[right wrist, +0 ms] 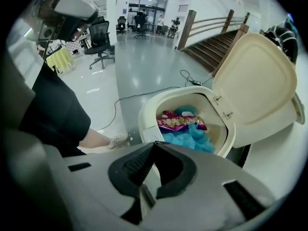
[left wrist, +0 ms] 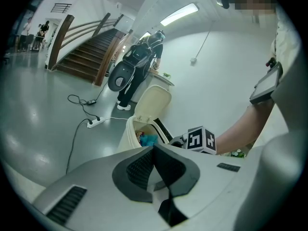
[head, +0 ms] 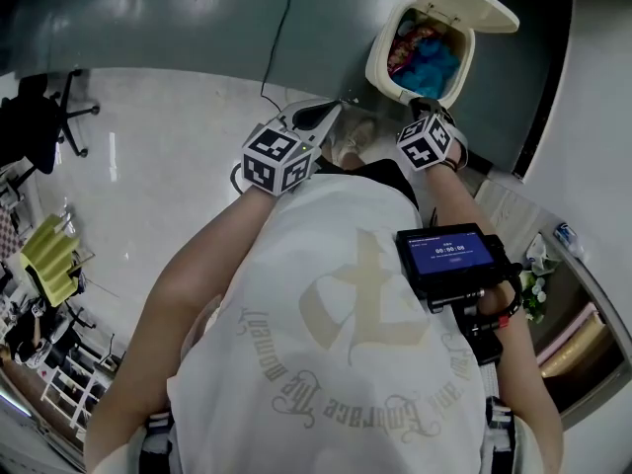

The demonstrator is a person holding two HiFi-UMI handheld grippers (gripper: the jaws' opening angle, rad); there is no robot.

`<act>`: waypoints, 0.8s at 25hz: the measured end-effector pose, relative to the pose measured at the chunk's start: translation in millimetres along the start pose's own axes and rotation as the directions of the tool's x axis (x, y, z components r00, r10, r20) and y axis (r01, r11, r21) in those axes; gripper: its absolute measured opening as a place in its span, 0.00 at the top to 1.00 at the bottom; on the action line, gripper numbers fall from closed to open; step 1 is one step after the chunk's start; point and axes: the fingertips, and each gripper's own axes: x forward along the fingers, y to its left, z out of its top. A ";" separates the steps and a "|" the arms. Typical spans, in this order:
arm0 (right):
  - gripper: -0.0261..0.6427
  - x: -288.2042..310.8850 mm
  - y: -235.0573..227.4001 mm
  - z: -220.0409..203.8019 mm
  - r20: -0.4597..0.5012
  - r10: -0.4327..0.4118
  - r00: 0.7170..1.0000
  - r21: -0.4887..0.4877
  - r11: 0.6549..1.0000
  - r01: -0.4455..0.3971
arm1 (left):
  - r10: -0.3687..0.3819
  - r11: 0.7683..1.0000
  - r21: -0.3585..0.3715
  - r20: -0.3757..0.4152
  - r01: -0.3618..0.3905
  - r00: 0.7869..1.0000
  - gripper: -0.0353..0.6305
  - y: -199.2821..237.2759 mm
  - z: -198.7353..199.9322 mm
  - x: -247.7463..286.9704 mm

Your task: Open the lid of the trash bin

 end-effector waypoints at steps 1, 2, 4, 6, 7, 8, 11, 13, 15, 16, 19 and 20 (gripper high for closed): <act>0.95 0.2 0.0 0.6 0.001 0.007 1.000 0.009 1.000 -0.007 | 0.001 1.000 0.001 0.000 -0.001 1.000 0.93 0.8 1.2 0.0; 0.95 0.5 -0.1 1.5 0.003 0.016 1.000 0.020 1.000 -0.016 | 0.002 1.000 0.002 0.001 -0.002 1.000 0.93 1.7 2.6 0.0; 0.95 1.4 -0.8 3.7 0.009 0.039 0.999 0.054 0.998 -0.039 | 0.002 1.000 0.005 0.001 -0.002 1.000 0.93 3.9 6.0 0.0; 0.95 2.9 -1.9 6.1 0.019 0.066 0.998 0.104 0.992 -0.068 | -0.001 1.000 0.009 0.000 0.001 1.000 0.93 7.1 9.4 0.8; 0.95 3.6 -2.5 7.0 0.026 0.077 0.997 0.130 0.988 -0.080 | -0.004 1.000 0.011 0.000 0.004 1.000 0.93 8.9 10.9 1.6; 0.95 3.5 -3.3 7.6 0.034 0.082 0.996 0.153 0.984 -0.087 | -0.006 1.000 0.014 0.000 0.006 1.000 0.93 10.4 12.3 2.2; 0.95 -10.1 -6.4 7.0 0.083 0.062 0.995 0.200 0.977 -0.078 | -0.006 0.999 0.036 0.010 0.006 1.000 0.93 2.5 17.6 -0.9; 0.95 -30.4 -7.7 4.4 0.124 0.039 0.991 0.205 0.977 -0.064 | -0.004 0.998 0.061 0.021 0.002 1.000 0.93 -13.0 22.9 -6.2; 0.95 -47.4 -9.7 3.5 0.160 0.021 0.987 0.214 0.975 -0.055 | -0.005 0.997 0.077 0.029 0.003 1.000 0.93 -23.5 28.3 -8.6; 0.95 -52.9 -11.3 3.4 0.175 0.012 0.984 0.230 0.972 -0.052 | -0.008 0.997 0.082 0.030 0.006 1.000 0.93 -25.8 30.7 -8.1; 0.95 -67.3 -18.8 3.4 0.224 -0.019 0.974 0.299 0.953 -0.050 | -0.021 0.996 0.091 0.031 0.018 0.999 0.93 -30.7 36.1 -3.9; 0.95 -73.5 -22.0 2.8 0.242 -0.031 0.970 0.321 0.946 -0.050 | -0.027 0.995 0.095 0.030 0.024 0.999 0.93 -34.0 37.0 -2.0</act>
